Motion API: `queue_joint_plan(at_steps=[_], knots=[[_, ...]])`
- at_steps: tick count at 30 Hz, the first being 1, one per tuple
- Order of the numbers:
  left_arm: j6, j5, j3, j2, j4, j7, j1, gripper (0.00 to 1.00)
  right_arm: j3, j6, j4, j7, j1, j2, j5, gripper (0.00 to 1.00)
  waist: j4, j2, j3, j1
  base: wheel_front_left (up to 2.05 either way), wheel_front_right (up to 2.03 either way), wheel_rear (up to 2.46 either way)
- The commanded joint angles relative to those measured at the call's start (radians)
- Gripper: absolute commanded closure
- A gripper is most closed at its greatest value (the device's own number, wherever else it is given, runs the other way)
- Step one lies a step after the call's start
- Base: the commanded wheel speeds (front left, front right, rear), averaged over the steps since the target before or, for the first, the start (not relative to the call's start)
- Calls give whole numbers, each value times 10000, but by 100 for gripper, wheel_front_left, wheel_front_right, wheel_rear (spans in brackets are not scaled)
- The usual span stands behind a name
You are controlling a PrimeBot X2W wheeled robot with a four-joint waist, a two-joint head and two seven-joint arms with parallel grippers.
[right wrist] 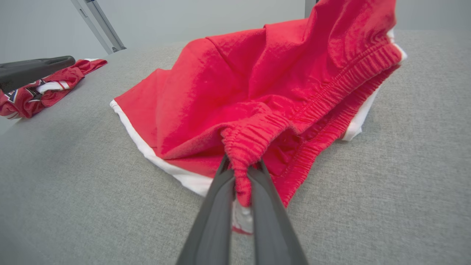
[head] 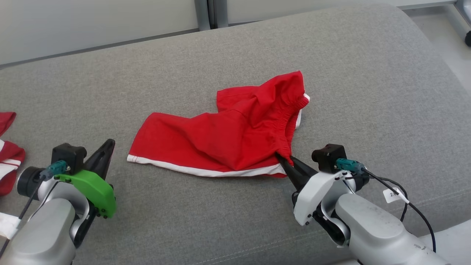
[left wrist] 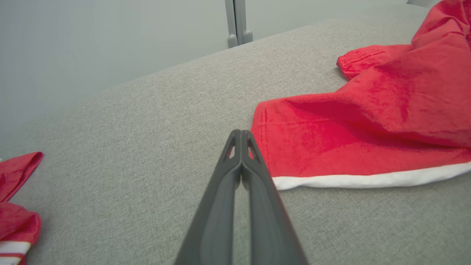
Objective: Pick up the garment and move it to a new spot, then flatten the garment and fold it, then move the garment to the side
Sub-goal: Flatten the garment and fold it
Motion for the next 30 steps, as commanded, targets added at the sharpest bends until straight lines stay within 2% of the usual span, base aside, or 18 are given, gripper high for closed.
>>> queue_joint_plan(at_steps=[1, 5, 6, 7, 8, 16, 25, 30], knots=[[-14, -69, -42, 30, -112, -22, 268, 100, 61, -7, 8, -44, -54, -100, 154, 100, 112, 0, -92, 0, 0, 0, 0], [-14, -291, -235, 129, -282, -22, 370, 100, 160, -7, 97, -43, -105, -112, 289, 100, 134, 0, -44, 0, 0, 0, 0], [-14, -341, -234, 140, -332, -22, 381, 62, 199, -7, 159, -43, -107, -125, 315, 90, 151, 0, -15, 0, 0, 0, 0], [-14, -347, -236, 150, -367, -22, 401, 3, 227, -7, 225, -44, -120, -135, 314, 24, 167, 0, 15, 0, 0, 0, 0], [-14, -337, -229, 164, -385, -22, 408, 0, 273, -7, 274, -44, -129, -108, 363, 0, 181, 0, 45, 0, 0, 0, 0], [-14, -81, -156, 63, -556, -22, 526, 0, 767, -7, 488, -40, -233, -252, 570, 0, 229, 0, 190, 0, 0, 0, 0], [-15, 352, 45, -100, -632, -23, 921, 0, 981, -7, -38, 143, 144, -847, 449, 0, 168, 0, 273, 0, 0, 0, 0], [-15, 611, 75, -144, -355, -23, 630, 0, 894, -7, -485, 348, 303, -1095, 391, 0, 90, 0, 437, 0, 0, 0, 0]])
